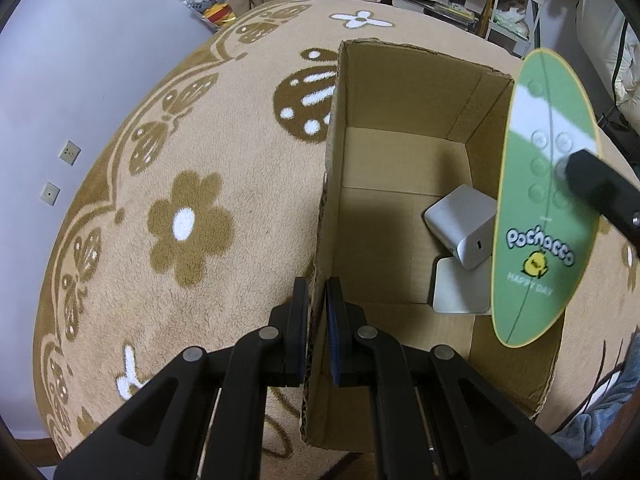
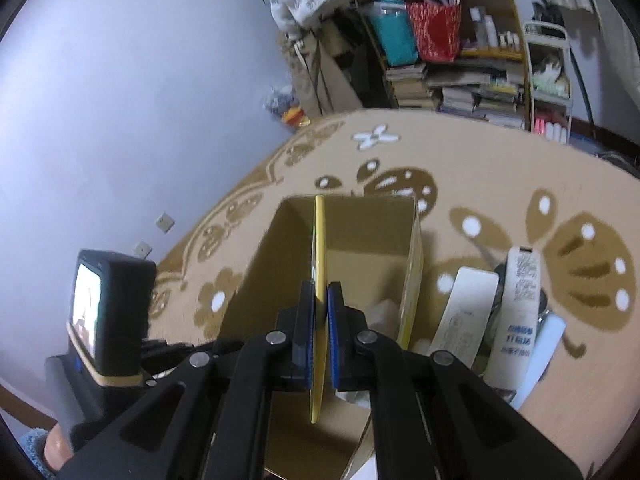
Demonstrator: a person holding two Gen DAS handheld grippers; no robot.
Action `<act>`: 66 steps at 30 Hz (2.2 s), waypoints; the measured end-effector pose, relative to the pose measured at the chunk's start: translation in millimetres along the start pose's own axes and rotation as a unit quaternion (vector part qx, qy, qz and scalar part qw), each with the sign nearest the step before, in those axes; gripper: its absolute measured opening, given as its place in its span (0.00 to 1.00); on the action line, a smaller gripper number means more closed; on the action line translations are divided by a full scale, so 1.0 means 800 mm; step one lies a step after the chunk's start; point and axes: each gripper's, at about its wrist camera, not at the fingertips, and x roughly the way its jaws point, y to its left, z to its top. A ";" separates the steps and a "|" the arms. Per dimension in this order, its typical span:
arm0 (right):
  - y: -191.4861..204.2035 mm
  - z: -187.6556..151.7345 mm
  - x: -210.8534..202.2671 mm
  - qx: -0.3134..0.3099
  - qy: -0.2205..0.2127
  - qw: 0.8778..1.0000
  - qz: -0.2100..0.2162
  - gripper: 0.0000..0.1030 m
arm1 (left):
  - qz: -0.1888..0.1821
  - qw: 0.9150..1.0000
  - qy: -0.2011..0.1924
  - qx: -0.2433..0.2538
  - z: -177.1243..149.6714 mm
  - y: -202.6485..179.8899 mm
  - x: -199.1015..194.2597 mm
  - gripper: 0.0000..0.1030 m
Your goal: Organize rigid objects
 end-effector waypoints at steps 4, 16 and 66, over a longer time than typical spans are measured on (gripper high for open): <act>0.000 -0.004 0.007 -0.007 0.008 1.000 -0.004 0.07 | -0.003 1.000 0.001 0.000 0.000 0.001 0.000 0.08; 0.001 -0.013 0.034 -0.023 0.036 0.998 -0.036 0.07 | -0.006 1.000 0.002 -0.001 0.000 0.001 0.000 0.08; -0.154 -0.004 -0.002 0.097 0.026 0.976 -0.195 1.00 | -0.011 1.000 0.009 -0.008 0.002 0.008 0.002 0.11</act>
